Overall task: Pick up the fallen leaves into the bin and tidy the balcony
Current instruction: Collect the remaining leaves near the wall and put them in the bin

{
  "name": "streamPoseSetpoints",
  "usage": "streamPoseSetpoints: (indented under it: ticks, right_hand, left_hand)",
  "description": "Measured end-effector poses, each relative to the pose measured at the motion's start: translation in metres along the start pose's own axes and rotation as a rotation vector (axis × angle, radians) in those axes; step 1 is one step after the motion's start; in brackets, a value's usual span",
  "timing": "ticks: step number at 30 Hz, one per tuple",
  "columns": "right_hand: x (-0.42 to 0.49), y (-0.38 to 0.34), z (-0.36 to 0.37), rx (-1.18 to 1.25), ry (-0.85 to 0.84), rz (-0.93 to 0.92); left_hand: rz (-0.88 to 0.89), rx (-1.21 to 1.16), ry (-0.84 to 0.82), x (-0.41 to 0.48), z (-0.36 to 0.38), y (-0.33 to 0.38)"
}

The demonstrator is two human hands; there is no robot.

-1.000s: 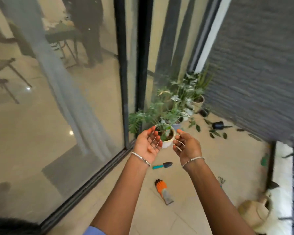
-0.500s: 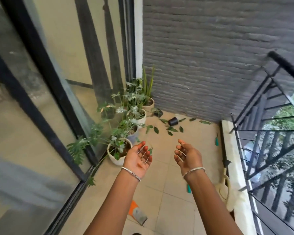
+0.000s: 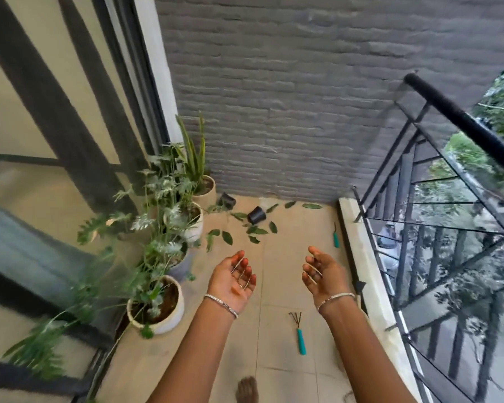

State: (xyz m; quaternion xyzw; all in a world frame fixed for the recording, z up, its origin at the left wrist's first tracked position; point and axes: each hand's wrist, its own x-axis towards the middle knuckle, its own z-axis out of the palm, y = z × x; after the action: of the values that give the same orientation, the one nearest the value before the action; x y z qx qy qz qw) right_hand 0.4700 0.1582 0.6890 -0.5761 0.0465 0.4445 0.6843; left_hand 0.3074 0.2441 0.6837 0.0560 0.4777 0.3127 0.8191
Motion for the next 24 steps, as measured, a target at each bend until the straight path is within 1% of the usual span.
streamPoseSetpoints:
  ticks: [5, 10, 15, 20, 24]
  right_hand:
    - [0.070, -0.035, 0.048, 0.023, 0.004, -0.034]
    - [0.123, -0.048, 0.083, 0.015, 0.005, 0.022]
    - [0.185, -0.063, 0.112, -0.031, 0.004, 0.049]
    - [0.275, -0.082, 0.145, -0.088, 0.022, 0.093]
    - [0.355, -0.104, 0.179, -0.120, 0.003, 0.152]
  left_hand:
    - [-0.008, 0.012, 0.006, 0.067, 0.048, 0.046]
    - [-0.039, 0.002, 0.024, 0.116, 0.073, 0.075]
    - [-0.057, -0.050, 0.081, 0.174, 0.094, 0.099]
    - [-0.051, -0.093, 0.125, 0.244, 0.128, 0.123]
    - [-0.036, -0.143, 0.195, 0.309, 0.161, 0.142]
